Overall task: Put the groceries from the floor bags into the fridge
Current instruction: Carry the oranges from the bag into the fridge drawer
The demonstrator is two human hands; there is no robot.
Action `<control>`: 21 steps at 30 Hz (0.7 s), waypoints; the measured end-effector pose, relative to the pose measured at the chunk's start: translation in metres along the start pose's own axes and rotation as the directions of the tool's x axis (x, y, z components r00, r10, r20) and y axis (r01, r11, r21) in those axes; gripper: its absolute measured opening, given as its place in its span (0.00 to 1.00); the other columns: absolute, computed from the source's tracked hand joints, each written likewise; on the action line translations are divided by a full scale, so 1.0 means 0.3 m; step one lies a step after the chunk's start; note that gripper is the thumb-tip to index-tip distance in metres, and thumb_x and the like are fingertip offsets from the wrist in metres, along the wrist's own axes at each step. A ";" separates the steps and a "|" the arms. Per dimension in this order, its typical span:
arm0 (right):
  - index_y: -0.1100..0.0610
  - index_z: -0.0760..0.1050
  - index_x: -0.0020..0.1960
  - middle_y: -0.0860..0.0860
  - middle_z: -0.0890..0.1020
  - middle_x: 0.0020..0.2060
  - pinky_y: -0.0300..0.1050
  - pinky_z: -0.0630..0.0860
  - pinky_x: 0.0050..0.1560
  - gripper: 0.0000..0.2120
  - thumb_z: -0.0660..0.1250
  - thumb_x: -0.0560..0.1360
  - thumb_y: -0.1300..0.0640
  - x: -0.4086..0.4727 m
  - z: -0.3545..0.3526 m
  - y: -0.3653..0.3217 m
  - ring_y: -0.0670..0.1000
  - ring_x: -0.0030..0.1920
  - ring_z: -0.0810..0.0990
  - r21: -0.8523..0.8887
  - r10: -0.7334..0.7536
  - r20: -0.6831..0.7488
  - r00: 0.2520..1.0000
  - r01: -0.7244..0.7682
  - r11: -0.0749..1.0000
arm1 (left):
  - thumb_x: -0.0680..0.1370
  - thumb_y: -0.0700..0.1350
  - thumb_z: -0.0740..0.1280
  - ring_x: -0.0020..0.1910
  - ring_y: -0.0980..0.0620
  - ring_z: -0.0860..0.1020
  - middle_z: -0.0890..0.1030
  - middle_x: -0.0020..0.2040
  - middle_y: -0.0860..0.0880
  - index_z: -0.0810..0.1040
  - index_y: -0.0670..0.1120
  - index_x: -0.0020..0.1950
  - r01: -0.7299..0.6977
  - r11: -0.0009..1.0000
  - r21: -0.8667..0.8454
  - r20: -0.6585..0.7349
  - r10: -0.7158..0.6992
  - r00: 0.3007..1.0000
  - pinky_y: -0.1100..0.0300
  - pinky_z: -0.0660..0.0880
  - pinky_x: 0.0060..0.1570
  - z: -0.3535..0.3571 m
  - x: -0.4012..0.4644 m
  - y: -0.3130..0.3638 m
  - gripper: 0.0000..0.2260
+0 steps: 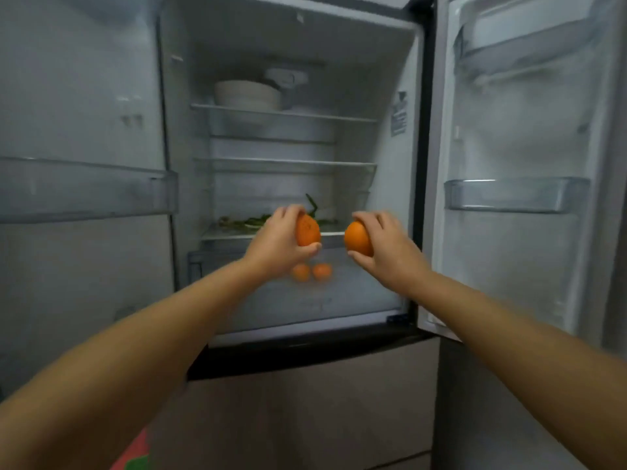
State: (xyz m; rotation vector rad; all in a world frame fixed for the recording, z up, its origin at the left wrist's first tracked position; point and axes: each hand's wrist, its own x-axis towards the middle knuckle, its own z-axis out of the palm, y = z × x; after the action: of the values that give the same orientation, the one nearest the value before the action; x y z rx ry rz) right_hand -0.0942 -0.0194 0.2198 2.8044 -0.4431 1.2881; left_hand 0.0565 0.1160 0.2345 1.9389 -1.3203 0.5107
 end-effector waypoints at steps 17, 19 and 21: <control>0.57 0.64 0.68 0.58 0.70 0.62 0.48 0.70 0.56 0.26 0.68 0.74 0.52 0.756 0.732 0.149 0.58 0.60 0.73 0.097 -0.434 0.749 0.500 0.566 0.819 | 0.72 0.52 0.70 0.50 0.50 0.76 0.77 0.56 0.49 0.73 0.50 0.60 0.184 0.822 0.539 0.532 -0.501 0.682 0.54 0.77 0.54 0.210 0.533 -0.517 0.18; 0.59 0.63 0.68 0.59 0.69 0.62 0.45 0.68 0.53 0.26 0.68 0.75 0.53 0.771 0.825 0.160 0.58 0.59 0.73 0.114 -0.423 0.791 0.442 0.573 0.812 | 0.73 0.50 0.70 0.48 0.49 0.78 0.78 0.54 0.48 0.73 0.50 0.57 0.123 0.817 0.563 0.634 -0.523 0.570 0.50 0.79 0.53 0.262 0.573 -0.571 0.15; 0.60 0.62 0.68 0.58 0.69 0.61 0.44 0.68 0.52 0.27 0.68 0.74 0.53 0.782 0.902 0.172 0.58 0.58 0.73 0.157 -0.431 0.802 0.414 0.550 0.820 | 0.73 0.49 0.71 0.45 0.48 0.79 0.75 0.52 0.47 0.71 0.47 0.60 0.084 0.818 0.569 0.698 -0.535 0.476 0.50 0.80 0.47 0.300 0.614 -0.616 0.19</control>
State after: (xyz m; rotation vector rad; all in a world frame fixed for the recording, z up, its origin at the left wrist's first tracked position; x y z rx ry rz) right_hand 0.2371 -0.1641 0.2118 2.8647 0.3256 -0.2217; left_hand 0.2921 -0.0279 0.2352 2.9870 -1.3570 -0.4706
